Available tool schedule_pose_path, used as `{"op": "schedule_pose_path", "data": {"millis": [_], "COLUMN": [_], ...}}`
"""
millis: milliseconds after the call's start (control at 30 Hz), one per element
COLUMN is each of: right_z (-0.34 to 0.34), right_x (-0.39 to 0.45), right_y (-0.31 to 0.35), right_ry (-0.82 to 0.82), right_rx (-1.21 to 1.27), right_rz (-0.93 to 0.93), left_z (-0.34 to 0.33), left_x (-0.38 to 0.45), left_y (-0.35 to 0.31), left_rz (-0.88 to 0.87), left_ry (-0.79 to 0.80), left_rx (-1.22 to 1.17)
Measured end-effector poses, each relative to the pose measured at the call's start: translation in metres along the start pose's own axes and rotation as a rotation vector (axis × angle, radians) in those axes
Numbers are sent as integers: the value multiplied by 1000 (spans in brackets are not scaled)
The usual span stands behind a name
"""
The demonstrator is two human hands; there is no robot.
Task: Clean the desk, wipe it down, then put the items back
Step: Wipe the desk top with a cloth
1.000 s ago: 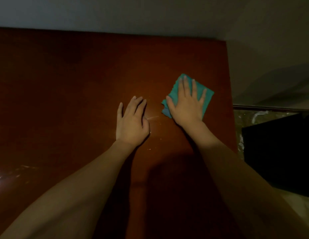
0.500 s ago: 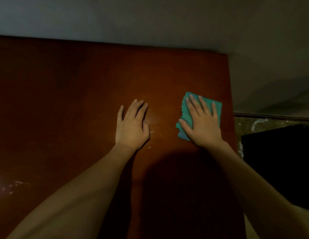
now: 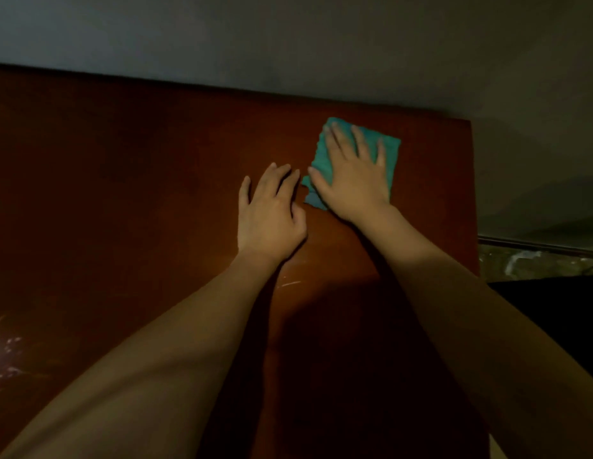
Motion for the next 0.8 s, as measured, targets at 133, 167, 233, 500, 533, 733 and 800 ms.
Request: {"op": "schedule_pose_path", "data": {"millis": [133, 167, 233, 500, 533, 733, 800], "right_z": [-1, -1, 1, 16, 16, 11, 9], "right_x": [-38, -48, -58, 21, 34, 66, 59], "right_y": [-16, -26, -51, -88, -80, -13, -2], "right_ry": [42, 58, 84, -14, -19, -3, -5], "right_rx": [-46, -62, -62, 68, 80, 9, -16], "right_rz": [208, 250, 255, -238, -261, 49, 132], "left_z": [-1, 0, 1, 0, -1, -2, -3], "left_x": [3, 4, 7, 19, 21, 23, 26], "left_y": [2, 1, 0, -1, 0, 0, 1], "left_rz": [-18, -15, -9, -8, -4, -7, -1], "left_ry": [19, 18, 23, 6, 8, -10, 2], "left_rx": [-1, 3, 1, -14, -13, 6, 14]}}
Point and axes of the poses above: each hand's wrist, its own x-axis towards the middle knuckle, its own z-axis out of the back of the hand, y = z × x, the point moved 3 cm from there along x, towards the middle knuckle, and after that the axes turned 12 degrees about -z, right-handed, at the moved point
